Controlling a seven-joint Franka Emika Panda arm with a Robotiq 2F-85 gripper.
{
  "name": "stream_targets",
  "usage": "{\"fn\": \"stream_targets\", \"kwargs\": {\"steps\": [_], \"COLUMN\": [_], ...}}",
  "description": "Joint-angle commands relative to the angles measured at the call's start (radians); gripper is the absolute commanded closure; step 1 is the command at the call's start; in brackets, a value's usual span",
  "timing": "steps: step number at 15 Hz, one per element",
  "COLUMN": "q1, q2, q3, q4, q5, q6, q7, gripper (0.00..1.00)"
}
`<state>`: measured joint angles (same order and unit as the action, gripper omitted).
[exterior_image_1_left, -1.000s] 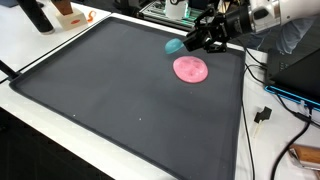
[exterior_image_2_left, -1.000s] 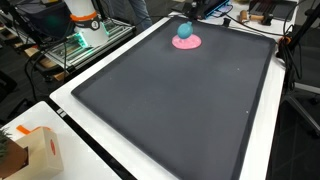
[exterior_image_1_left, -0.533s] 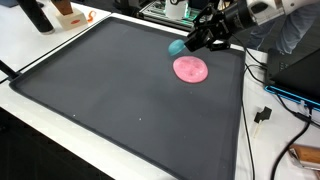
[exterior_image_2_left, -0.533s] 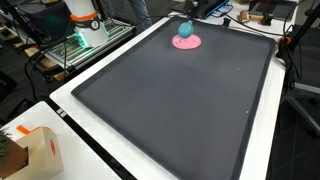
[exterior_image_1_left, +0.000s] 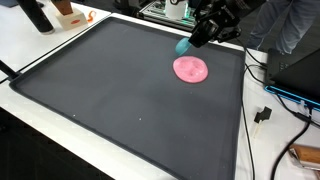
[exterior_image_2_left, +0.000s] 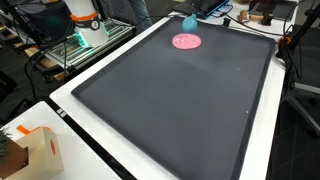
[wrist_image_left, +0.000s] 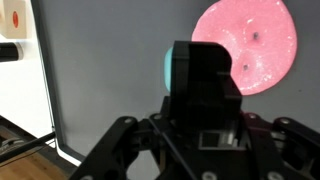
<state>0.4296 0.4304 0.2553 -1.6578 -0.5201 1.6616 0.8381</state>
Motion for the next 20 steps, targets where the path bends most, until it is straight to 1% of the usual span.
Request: {"fn": "stream_targets", "kwargs": {"steps": [1, 6, 11, 20], "q1": [-0.036, -0.087, -0.139, -0.201], "q2": [-0.088, -0.168, -0.250, -0.360], "q3": [-0.012, -0.025, -0.032, -0.038], "q4": [-0.079, -0.163, -0.269, -0.396], "q5": [0.105, 0.225, 0.383, 0.641], "q6": [0.104, 0.254, 0.379, 0.440], "q7": [-0.088, -0.196, -0.334, -0.580], "gripper": [0.74, 0.74, 0.74, 0.74]}}
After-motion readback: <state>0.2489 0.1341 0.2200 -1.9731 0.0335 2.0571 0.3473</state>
